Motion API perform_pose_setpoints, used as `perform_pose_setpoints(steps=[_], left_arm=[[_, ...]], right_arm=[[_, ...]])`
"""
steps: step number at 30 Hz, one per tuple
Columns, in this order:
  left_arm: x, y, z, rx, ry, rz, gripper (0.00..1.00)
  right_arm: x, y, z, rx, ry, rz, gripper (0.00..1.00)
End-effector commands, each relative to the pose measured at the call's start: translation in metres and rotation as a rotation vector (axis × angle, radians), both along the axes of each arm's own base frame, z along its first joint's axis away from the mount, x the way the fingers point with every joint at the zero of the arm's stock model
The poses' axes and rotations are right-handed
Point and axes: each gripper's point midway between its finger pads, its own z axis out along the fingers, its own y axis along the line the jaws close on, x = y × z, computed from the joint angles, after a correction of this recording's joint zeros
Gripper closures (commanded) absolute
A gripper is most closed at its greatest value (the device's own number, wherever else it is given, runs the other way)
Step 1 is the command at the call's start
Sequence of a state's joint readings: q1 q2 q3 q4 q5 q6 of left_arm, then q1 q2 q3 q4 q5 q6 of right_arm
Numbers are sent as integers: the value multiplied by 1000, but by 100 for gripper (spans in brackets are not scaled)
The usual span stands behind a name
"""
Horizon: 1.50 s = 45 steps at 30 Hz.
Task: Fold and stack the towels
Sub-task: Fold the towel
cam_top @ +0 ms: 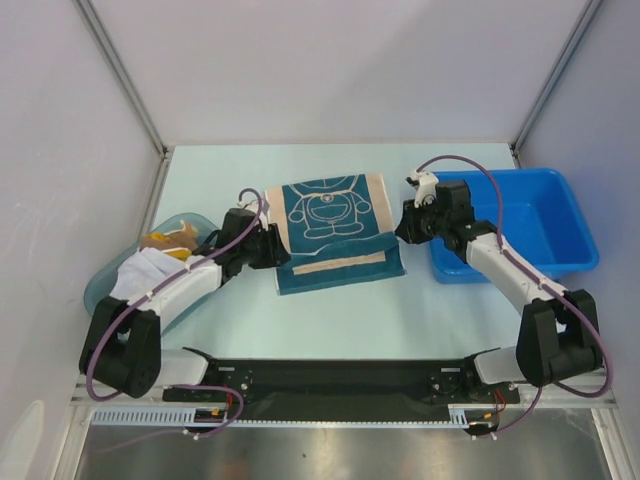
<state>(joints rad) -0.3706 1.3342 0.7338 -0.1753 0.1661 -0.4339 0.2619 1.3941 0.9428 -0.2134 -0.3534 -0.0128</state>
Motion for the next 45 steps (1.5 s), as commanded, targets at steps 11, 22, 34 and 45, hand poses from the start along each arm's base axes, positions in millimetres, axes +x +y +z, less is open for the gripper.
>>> perform_pose_setpoints(steps=[11,22,34,45], left_arm=[[8,4,35,30,-58,62,41],[71,0,-3,189,102,51,35],[46,-13,-50,140,260,0,44],[0,-12,-23,127,227,-26,46]], right_arm=[[21,23,55,-63,-98,-57,70],[99,69,-13,-224,22,-28,71],[80,66,-78,-362,197,26,74],[23,42,-61,-362,231,4,76]])
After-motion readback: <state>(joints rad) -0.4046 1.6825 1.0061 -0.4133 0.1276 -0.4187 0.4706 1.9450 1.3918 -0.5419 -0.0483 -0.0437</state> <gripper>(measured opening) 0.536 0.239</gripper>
